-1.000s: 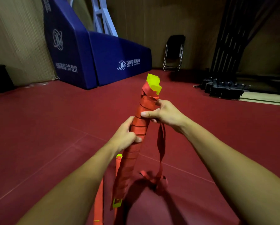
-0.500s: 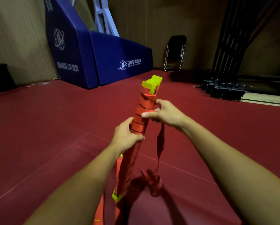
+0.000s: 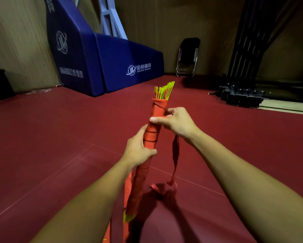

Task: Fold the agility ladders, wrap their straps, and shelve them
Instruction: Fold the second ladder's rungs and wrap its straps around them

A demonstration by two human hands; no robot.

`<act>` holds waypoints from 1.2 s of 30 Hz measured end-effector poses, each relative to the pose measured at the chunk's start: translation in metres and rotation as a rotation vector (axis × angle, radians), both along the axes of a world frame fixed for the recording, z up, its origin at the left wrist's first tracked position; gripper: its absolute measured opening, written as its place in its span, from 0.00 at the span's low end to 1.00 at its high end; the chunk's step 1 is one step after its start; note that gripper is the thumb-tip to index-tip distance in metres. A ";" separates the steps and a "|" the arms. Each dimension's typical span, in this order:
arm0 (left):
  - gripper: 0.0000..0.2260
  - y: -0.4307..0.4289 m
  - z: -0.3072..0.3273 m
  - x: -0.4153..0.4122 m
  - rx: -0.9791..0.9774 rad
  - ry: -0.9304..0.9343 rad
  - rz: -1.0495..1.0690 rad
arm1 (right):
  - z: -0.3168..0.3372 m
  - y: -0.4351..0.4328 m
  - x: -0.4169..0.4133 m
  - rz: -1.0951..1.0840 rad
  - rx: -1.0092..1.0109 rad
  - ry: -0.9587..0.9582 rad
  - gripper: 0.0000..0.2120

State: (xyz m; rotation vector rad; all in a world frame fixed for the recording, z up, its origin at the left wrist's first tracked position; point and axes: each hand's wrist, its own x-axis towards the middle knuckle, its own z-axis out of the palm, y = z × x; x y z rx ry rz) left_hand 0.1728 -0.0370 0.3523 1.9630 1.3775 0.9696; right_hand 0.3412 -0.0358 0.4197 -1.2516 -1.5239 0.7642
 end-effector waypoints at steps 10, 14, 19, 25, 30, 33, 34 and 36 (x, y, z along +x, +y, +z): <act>0.31 0.002 0.009 -0.007 -0.287 -0.323 -0.221 | 0.004 -0.004 0.019 0.186 -0.036 0.090 0.10; 0.36 0.000 0.002 -0.002 -0.147 -0.095 -0.178 | 0.002 -0.001 0.008 0.104 0.004 0.130 0.05; 0.36 -0.010 0.006 0.009 0.046 0.049 0.035 | 0.000 0.004 0.007 -0.008 0.022 0.160 0.12; 0.31 -0.011 0.008 0.007 0.003 -0.061 -0.026 | 0.000 0.002 0.026 0.024 -0.062 0.138 0.16; 0.30 -0.008 0.005 0.002 -0.009 -0.085 -0.051 | -0.002 -0.002 0.032 0.200 -0.091 0.132 0.08; 0.33 -0.010 0.005 0.005 0.025 -0.020 -0.032 | -0.001 -0.003 0.024 0.106 -0.027 0.155 0.12; 0.35 -0.009 0.003 0.006 0.045 0.000 -0.038 | -0.001 -0.003 0.021 0.084 -0.006 0.150 0.13; 0.42 -0.008 -0.002 0.008 0.074 0.047 -0.053 | -0.002 -0.001 0.013 0.048 0.021 0.112 0.15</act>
